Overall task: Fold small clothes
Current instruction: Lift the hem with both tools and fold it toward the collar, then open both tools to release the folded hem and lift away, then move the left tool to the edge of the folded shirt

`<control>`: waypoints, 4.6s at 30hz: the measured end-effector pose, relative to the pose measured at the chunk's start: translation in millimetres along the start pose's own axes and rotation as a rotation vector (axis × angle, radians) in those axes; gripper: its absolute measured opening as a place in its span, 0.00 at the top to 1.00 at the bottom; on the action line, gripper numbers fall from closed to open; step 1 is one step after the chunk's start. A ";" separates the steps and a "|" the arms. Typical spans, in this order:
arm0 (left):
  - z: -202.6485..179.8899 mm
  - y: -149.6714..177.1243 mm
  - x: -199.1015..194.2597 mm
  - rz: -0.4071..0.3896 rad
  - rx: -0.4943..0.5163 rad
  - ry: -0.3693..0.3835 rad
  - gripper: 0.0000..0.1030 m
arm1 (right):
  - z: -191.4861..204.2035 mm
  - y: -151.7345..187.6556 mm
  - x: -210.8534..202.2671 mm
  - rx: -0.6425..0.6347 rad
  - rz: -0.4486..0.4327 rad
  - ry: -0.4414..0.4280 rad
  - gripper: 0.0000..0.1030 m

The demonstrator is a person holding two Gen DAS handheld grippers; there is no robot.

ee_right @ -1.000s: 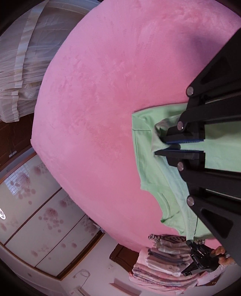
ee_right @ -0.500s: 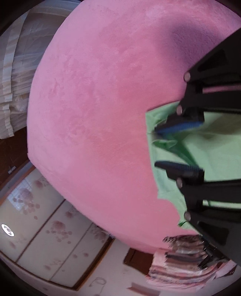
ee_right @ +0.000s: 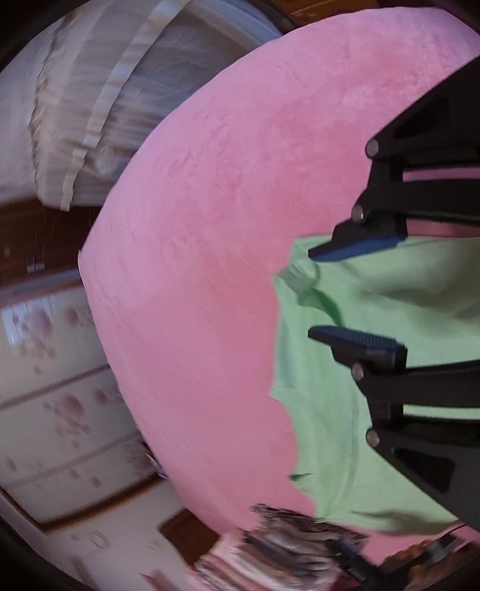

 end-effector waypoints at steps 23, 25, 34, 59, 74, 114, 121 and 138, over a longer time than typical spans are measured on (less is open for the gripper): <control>-46.2 -29.4 111.0 0.206 0.048 0.101 0.42 | 54.1 -18.3 96.0 -0.021 0.085 0.047 0.89; -39.7 -38.6 116.2 0.183 -0.004 0.081 0.42 | 52.8 -27.7 99.9 0.007 0.067 0.056 0.89; -23.1 -59.4 98.4 0.126 -0.054 0.012 0.42 | 53.9 -45.0 77.9 0.043 0.018 0.036 0.89; -49.0 -49.0 -164.6 0.087 0.161 0.039 0.16 | 108.2 14.4 -143.8 -0.091 -0.011 -0.084 0.89; -41.2 47.5 -189.9 0.080 0.001 -0.057 0.15 | 127.5 93.2 -170.3 -0.162 -0.078 -0.105 0.89; 24.5 159.6 -101.5 0.267 -0.191 -0.233 0.16 | -20.2 175.3 -73.0 0.025 0.043 0.098 0.94; 22.0 154.7 -137.5 0.229 -0.206 -0.206 0.16 | 16.0 173.0 -98.7 -0.036 -0.007 0.021 0.94; 2.5 166.3 -119.6 0.218 -0.434 0.067 0.16 | 111.6 175.7 -106.9 -0.172 -0.046 -0.134 0.91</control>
Point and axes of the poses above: each gripper's, at about its wrist camera, not at the fingertips, and x roughly the way its jaws point, z to its left, y to its underside, the point moved 1 cm from there along x, roughly the way its jaws point, and after that the axes turned 12 degrees about x, right-handed, at the moved point
